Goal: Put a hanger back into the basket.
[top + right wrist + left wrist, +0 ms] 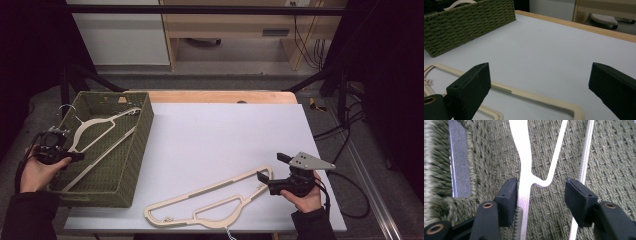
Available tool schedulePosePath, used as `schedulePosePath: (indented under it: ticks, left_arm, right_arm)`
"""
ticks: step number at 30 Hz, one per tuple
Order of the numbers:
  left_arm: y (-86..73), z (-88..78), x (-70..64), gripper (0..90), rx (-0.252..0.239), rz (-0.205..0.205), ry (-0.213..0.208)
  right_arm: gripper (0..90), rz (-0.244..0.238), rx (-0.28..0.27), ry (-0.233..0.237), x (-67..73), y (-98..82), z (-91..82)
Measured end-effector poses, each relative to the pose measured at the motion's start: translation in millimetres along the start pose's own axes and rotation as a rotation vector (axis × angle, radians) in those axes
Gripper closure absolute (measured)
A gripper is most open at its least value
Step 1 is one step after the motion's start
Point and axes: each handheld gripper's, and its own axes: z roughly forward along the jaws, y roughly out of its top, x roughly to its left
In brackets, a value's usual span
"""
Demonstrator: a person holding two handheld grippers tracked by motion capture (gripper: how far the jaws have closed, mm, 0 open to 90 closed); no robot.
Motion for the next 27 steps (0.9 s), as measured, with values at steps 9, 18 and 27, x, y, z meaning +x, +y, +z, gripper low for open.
schedulePosePath:
  ticks: [9,18,27]
  left_arm:
    - [-2.7,-22.6,3.3,37.4,-0.105,0.005,0.013]
    - [-8.5,-72.9,2.1,29.3,-0.430,-0.054,-0.062]
    - [-3.1,-104.1,-48.7,15.4,-0.644,0.041,-0.185]
  right_arm:
    - [4.7,-0.002,-0.004,-0.002,-0.2,0.3,-0.9]
    - [4.7,-0.001,-0.013,-0.008,-1.1,0.7,-2.9]
    - [4.0,-0.013,-0.026,-0.002,1.4,1.4,-2.8]
